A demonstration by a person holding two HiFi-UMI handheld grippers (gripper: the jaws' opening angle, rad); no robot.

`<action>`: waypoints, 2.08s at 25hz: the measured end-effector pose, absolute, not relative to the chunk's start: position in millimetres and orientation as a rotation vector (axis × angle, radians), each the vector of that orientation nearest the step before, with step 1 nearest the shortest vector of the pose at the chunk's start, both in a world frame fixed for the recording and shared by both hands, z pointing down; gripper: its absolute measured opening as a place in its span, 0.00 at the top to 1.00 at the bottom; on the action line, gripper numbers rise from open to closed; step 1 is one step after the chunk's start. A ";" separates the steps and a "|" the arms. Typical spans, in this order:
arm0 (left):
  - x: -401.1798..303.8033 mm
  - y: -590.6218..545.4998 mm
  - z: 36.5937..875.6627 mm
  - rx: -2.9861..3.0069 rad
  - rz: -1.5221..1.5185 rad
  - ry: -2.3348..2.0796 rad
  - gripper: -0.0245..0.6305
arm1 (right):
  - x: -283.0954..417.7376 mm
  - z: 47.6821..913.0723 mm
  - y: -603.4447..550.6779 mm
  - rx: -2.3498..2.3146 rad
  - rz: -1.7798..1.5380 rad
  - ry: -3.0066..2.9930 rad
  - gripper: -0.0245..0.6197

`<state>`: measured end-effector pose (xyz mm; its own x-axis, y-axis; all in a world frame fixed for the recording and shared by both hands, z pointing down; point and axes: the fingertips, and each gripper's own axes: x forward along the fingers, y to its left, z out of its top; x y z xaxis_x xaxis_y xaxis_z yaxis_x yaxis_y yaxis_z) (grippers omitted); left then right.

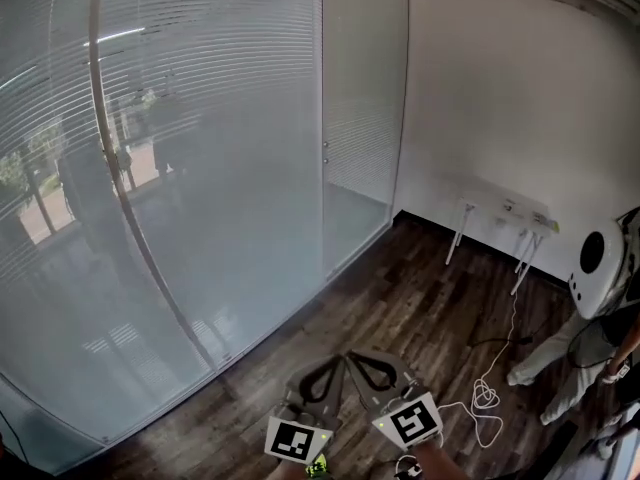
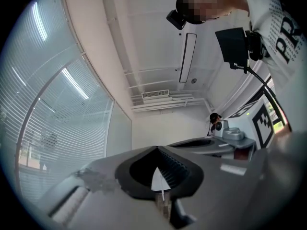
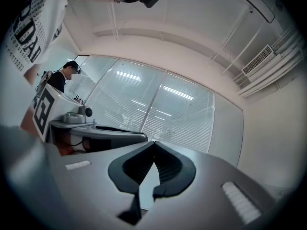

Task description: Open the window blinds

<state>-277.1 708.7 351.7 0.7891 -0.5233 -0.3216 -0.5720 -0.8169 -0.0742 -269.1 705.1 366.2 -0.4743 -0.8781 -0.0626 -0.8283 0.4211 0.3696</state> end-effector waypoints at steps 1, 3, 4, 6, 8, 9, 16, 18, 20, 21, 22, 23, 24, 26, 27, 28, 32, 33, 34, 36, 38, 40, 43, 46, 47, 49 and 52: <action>-276.7 696.6 351.4 -2.807 0.436 0.860 0.97 | -268.7 366.2 693.1 1.531 -0.538 -2.521 0.95; -274.9 670.2 354.2 -2.817 0.455 0.852 0.97 | -266.7 368.6 667.1 1.535 -0.547 -2.497 0.96; -273.8 656.6 357.5 -2.822 0.465 0.849 0.97 | -265.5 372.1 653.6 1.535 -0.550 -2.486 0.95; -272.9 629.4 364.5 -2.813 0.475 0.838 0.97 | -264.8 379.5 626.5 1.537 -0.561 -2.477 0.95; -272.8 603.9 362.8 -2.801 0.482 0.829 0.97 | -264.9 377.7 601.3 1.540 -0.575 -2.476 0.96; -272.6 593.1 358.2 -2.798 0.491 0.830 0.97 | -264.7 373.3 590.6 1.539 -0.584 -2.477 0.95; -284.8 512.4 340.0 -2.773 0.501 0.839 0.97 | -278.3 352.7 514.2 1.534 -0.640 -2.491 0.96; -284.7 490.1 338.5 -2.764 0.516 0.841 0.97 | -279.4 350.8 493.0 1.537 -0.656 -2.501 0.96; -278.7 477.8 336.1 -2.764 0.525 0.837 0.97 | -272.9 350.3 479.4 1.543 -0.654 -2.498 0.95; -275.0 473.1 334.9 -2.768 0.527 0.834 0.97 | -268.5 350.3 473.5 1.543 -0.652 -2.490 0.96; -271.6 468.4 334.1 -2.773 0.529 0.832 0.97 | -264.4 350.6 467.8 1.541 -0.650 -2.479 0.95; -268.6 464.2 334.3 -2.779 0.530 0.832 0.97 | -261.0 351.6 462.8 1.539 -0.645 -2.472 0.95; -266.0 460.9 336.3 -2.783 0.524 0.832 0.97 | -258.2 353.5 459.2 1.540 -0.637 -2.470 0.95; -260.7 456.2 343.4 -2.785 0.498 0.829 0.97 | -252.7 359.3 454.6 1.548 -0.613 -2.476 0.96; -257.0 452.6 346.2 -2.785 0.485 0.831 0.97 | -248.8 362.2 451.2 1.549 -0.600 -2.477 0.96; -252.2 447.1 347.7 -2.785 0.474 0.834 0.97 | -243.7 364.1 446.0 1.547 -0.589 -2.474 0.95; -225.8 416.5 340.3 -2.795 0.461 0.849 0.97 | -217.0 356.5 414.5 1.546 -0.568 -2.473 0.96; -221.2 410.0 340.1 -2.797 0.456 0.851 0.97 | -212.4 355.2 407.4 1.548 -0.565 -2.477 0.95; -218.5 404.1 341.9 -2.797 0.450 0.854 0.97 | -209.5 356.2 400.9 1.546 -0.564 -2.480 0.95; -213.8 391.2 347.9 -2.793 0.449 0.862 0.97 | -204.8 361.8 387.6 1.535 -0.566 -2.478 0.96; -203.6 374.8 354.0 -2.795 0.449 0.879 0.97 | -194.4 368.1 371.2 1.524 -0.560 -2.476 0.95; -191.4 357.6 357.6 -2.797 0.445 0.896 0.97 | -182.2 372.1 354.1 1.518 -0.551 -2.476 0.96; -174.5 336.5 358.9 -2.789 0.429 0.909 0.97 | -165.4 373.1 333.0 1.519 -0.546 -2.489 0.95; -158.1 317.4 359.1 -2.776 0.417 0.915 0.97 | -149.7 372.0 313.7 1.523 -0.552 -2.524 0.96; -153.3 310.6 358.7 -2.772 0.414 0.916 0.97 | -145.1 371.7 306.7 1.521 -0.554 -2.532 0.95; -145.5 295.9 357.1 -2.762 0.408 0.921 0.97 | -137.3 370.6 291.8 1.509 -0.559 -2.539 0.96; -134.9 276.8 357.1 -2.737 0.406 0.939 0.97 | -127.1 371.1 272.3 1.485 -0.576 -2.553 0.96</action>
